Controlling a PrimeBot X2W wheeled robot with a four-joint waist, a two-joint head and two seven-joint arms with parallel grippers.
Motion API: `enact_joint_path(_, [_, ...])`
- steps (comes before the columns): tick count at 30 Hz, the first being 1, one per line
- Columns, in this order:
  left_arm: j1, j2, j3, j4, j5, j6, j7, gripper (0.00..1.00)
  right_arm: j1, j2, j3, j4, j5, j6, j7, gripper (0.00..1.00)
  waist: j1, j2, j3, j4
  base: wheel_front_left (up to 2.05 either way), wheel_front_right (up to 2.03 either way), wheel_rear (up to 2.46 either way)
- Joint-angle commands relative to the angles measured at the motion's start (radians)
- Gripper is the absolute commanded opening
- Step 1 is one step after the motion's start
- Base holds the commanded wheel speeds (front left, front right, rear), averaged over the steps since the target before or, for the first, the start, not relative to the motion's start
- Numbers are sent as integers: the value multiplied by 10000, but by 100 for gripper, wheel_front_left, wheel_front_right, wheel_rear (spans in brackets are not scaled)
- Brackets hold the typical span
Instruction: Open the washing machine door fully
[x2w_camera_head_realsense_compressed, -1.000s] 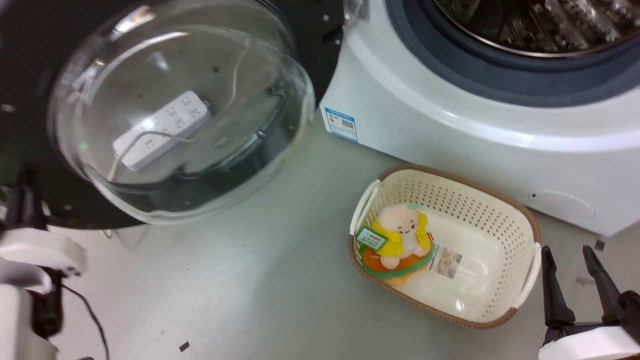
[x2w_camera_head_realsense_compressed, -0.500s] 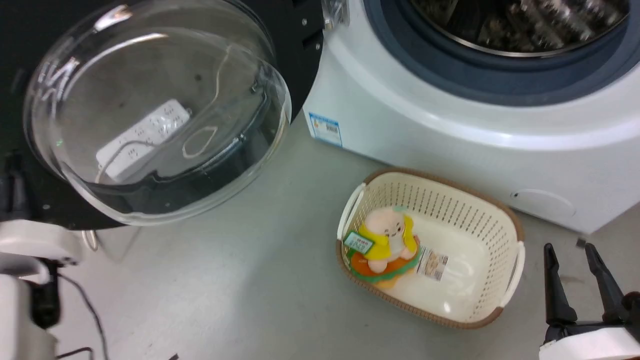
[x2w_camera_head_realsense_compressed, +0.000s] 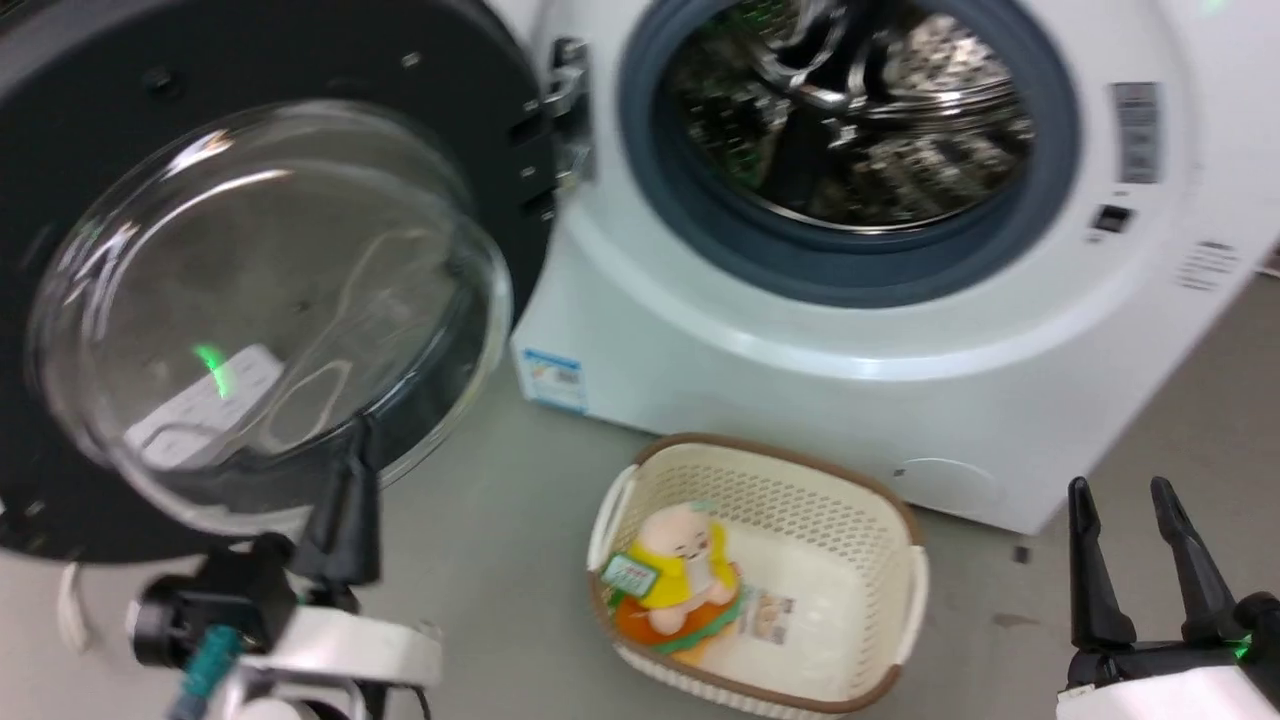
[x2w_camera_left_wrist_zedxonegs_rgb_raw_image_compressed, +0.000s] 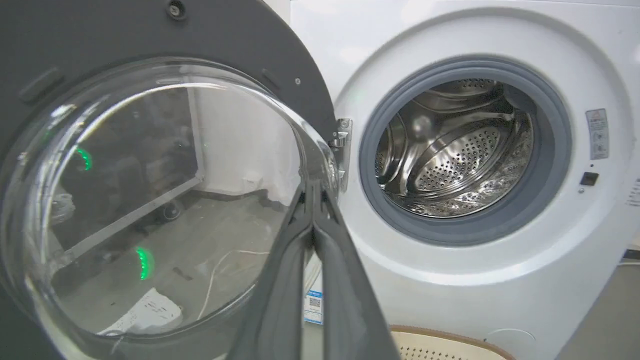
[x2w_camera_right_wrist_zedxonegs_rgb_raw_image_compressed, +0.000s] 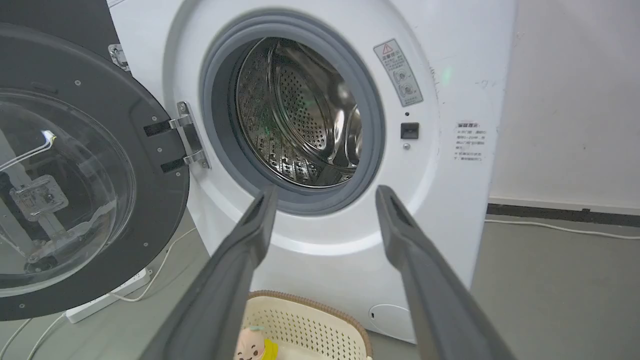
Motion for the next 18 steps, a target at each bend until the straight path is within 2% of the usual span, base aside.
enact_joint_path(1, [240,-84,-126,19,92,16,-42,0,139,50,-11,-151,-19,10,-40,100,2,0,-384,-611,0,0,0])
enact_joint_path(11, [1016,-622,-677,626,541,56,-43,0,554,111,151,-423,-98,10,-44,100,2,0,-685,-2018,0,0,0])
enact_joint_path(12, [1091,-667,-688,755,557,62,-43,36,600,112,193,-389,-96,10,-44,100,2,0,-696,-2118,0,0,0])
enact_joint_path(13, [1139,-720,-677,832,577,88,-43,100,637,112,230,-351,-92,10,-44,100,2,0,-700,-2203,0,0,0])
enact_joint_path(18, [1293,-868,-660,1054,867,191,-43,100,731,114,366,-108,-137,10,-44,100,2,0,-707,-2457,0,0,0])
